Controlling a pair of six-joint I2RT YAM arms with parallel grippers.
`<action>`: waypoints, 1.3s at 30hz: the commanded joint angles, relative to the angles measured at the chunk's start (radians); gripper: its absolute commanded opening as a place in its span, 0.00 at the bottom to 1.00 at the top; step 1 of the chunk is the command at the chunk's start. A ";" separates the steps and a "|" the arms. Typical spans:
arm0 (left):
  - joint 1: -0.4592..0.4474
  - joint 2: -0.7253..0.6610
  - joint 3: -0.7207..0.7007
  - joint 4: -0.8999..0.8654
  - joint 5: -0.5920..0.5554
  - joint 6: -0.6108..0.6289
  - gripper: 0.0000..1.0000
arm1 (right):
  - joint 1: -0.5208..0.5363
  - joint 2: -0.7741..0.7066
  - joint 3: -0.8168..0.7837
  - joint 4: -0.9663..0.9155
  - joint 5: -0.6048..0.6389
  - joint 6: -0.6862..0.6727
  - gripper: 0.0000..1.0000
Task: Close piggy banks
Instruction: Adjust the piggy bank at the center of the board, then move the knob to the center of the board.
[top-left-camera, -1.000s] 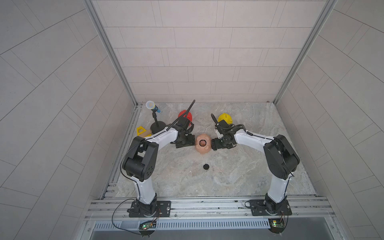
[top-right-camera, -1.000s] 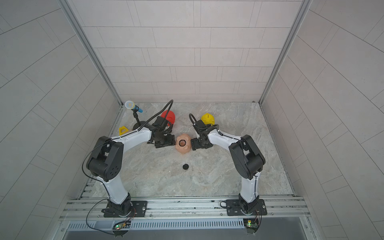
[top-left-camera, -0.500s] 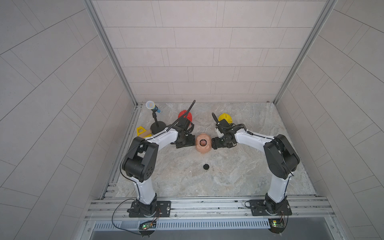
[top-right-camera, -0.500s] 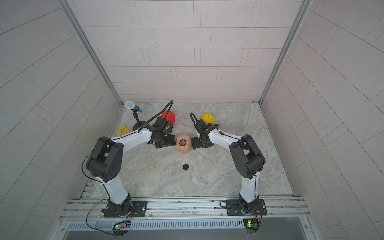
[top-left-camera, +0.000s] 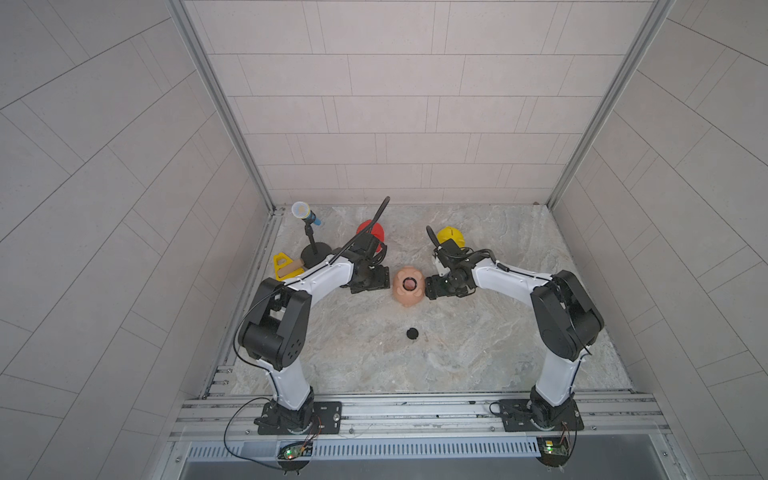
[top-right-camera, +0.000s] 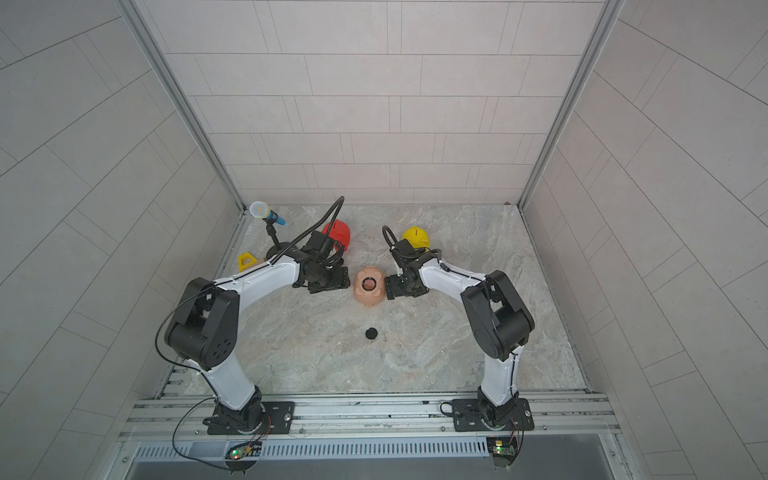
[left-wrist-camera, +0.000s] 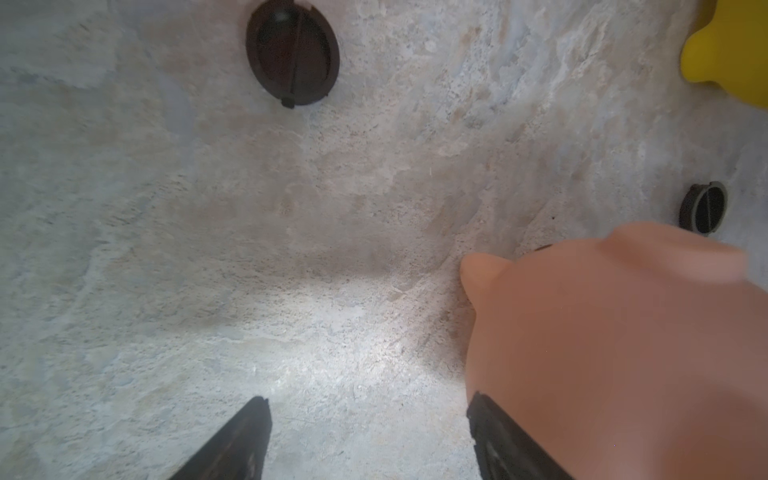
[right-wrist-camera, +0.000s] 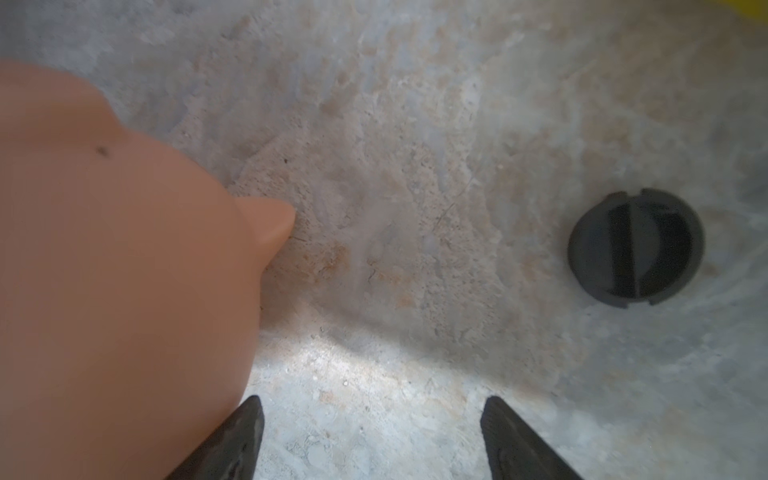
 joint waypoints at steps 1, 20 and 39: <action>0.001 -0.045 -0.007 -0.017 -0.019 -0.005 0.81 | -0.009 -0.066 -0.021 -0.017 0.012 -0.005 0.83; 0.001 -0.472 0.017 -0.222 -0.039 0.060 0.81 | -0.019 -0.388 -0.127 -0.069 -0.022 -0.027 0.76; 0.000 -1.090 -0.288 -0.245 -0.172 0.181 0.82 | 0.273 -0.522 -0.335 0.069 -0.102 0.081 0.45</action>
